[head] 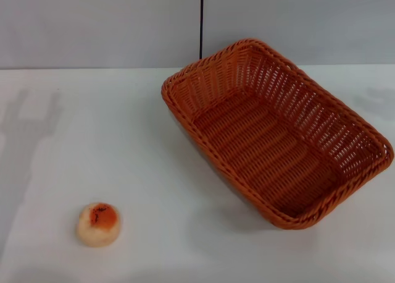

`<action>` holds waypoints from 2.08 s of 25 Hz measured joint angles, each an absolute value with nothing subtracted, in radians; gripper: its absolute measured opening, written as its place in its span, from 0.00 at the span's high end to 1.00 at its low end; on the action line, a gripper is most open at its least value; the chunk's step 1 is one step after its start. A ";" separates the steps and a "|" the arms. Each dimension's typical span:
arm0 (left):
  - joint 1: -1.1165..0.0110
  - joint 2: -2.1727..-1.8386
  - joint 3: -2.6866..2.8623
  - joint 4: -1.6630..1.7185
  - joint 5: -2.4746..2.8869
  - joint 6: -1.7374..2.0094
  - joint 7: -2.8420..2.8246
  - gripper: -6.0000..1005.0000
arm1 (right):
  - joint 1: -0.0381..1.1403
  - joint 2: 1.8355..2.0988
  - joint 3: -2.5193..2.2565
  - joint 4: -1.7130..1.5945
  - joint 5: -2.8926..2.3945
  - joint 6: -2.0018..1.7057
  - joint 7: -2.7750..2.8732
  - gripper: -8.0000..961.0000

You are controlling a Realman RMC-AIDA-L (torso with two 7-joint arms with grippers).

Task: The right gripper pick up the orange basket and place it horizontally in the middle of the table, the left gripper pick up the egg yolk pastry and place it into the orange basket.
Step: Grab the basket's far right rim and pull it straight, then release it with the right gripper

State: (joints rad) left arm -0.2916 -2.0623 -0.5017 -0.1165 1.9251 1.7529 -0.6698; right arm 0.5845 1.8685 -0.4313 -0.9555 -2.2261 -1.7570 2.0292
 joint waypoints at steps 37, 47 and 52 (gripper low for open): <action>-0.269 -2.066 -0.463 -0.129 1.925 1.750 -0.674 0.21 | 0.783 1.909 -0.883 -0.802 -2.544 -1.571 2.178 0.57; -0.273 -2.066 -0.463 -0.126 1.925 1.746 -0.682 0.21 | 0.779 1.918 -0.876 -0.815 -2.542 -1.562 2.164 0.71; -0.273 -2.066 -0.463 -0.126 1.925 1.744 -0.682 0.21 | 0.764 1.926 -0.862 -0.862 -2.501 -1.578 2.147 0.82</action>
